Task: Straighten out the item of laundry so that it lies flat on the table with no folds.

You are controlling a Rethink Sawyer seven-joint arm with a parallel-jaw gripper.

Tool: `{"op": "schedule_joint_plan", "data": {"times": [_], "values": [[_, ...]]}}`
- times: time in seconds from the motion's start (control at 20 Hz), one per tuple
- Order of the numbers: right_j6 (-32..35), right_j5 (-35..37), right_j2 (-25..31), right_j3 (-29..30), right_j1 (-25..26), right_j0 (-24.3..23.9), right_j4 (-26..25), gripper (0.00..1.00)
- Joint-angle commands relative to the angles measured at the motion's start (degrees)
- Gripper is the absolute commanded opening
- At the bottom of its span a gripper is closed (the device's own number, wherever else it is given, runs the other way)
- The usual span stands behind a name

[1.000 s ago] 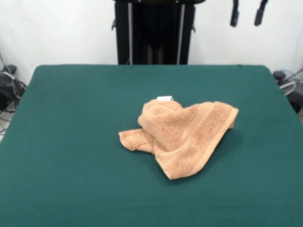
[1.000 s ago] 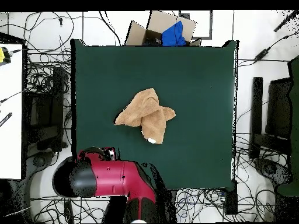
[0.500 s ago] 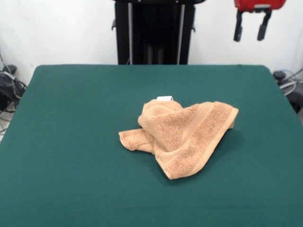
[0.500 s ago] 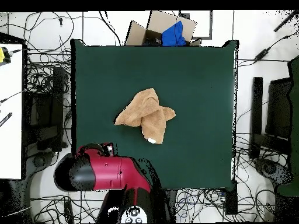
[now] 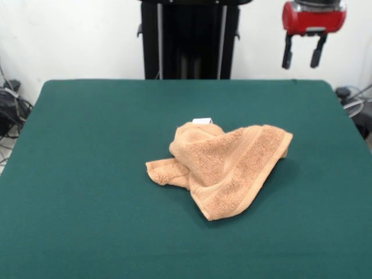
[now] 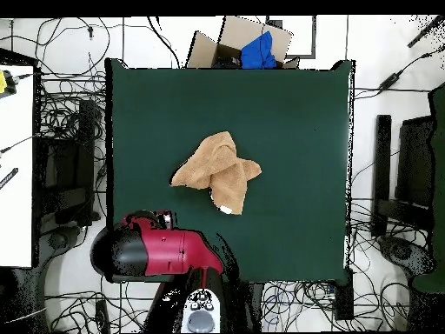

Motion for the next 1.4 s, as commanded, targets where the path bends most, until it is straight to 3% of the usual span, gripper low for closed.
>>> {"op": "schedule_joint_plan", "data": {"times": [0.05,1.0,1.4], "values": [[14.6,-4.5,-1.5,-2.3,4.9,-1.1,2.8,1.0],[13.9,-10.3,-0.9,-2.7,10.2,-2.2,2.9,1.0],[14.5,-8.1,-3.4,-4.7,11.7,0.6,4.3,1.0]]}}
